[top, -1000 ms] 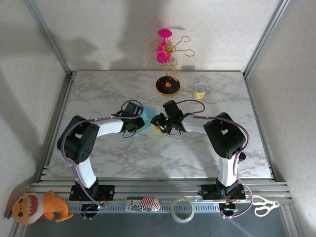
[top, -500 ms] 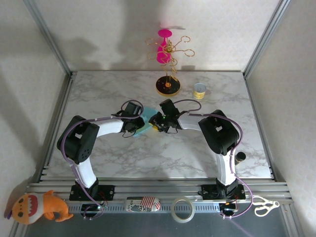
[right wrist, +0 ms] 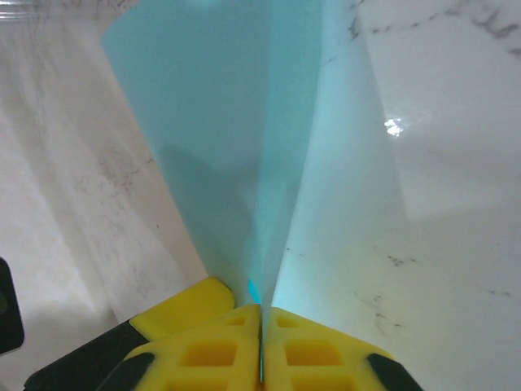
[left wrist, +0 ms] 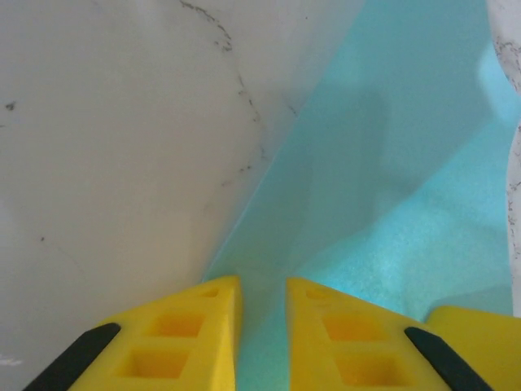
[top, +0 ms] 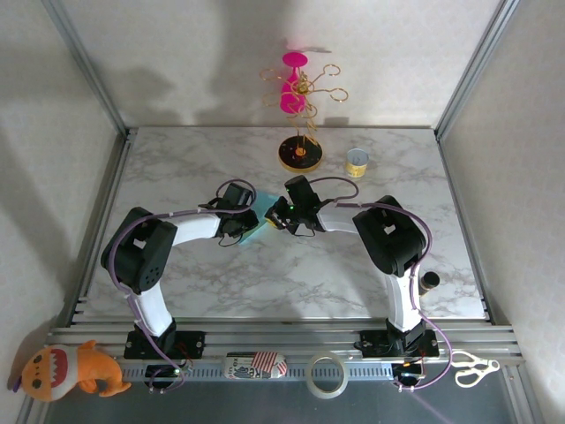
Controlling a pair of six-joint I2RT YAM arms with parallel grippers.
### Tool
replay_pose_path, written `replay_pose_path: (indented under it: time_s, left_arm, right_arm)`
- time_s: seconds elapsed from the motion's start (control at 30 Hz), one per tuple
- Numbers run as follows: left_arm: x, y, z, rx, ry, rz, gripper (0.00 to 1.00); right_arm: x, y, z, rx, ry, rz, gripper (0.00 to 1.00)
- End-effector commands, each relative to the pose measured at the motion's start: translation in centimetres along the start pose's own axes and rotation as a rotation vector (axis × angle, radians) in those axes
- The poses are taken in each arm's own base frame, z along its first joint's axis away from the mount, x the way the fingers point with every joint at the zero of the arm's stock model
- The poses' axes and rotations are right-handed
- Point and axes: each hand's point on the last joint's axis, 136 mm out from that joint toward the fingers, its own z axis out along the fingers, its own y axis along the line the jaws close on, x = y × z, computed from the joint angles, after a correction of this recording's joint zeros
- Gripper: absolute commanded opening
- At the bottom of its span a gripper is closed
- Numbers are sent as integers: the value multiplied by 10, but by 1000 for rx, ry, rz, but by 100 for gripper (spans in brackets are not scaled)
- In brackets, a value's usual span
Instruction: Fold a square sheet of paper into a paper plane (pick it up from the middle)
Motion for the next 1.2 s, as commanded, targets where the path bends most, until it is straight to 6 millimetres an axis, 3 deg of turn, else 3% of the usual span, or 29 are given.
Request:
replay_pose_path:
  time_s: [0.0, 0.23, 0.43, 0.57, 0.8, 0.97, 1.17]
  left_arm:
    - [14, 10, -9, -32, 43, -1, 23]
    - [3, -30, -38, 137, 16, 22, 30]
    - [16, -54, -47, 248, 42, 55, 29]
    - [27, -62, -44, 284, 64, 60, 25]
    - [41, -77, -31, 351, 92, 14, 20]
    - [52, -81, -17, 351, 113, -11, 16]
    - [51, -72, -7, 307, 87, -45, 13]
  right_arm:
    - [1, -1, 2, 10, -9, -2, 7]
    - [-10, 6, -17, 45, -91, -60, 2]
    - [-19, 2, -47, 97, -191, -77, 2]
    - [-19, -14, -63, 123, -231, -32, 2]
    - [-12, -47, -74, 155, -236, 80, 2]
    - [-10, -53, -74, 162, -234, 96, 2]
    - [-9, -54, -70, 160, -220, 102, 2]
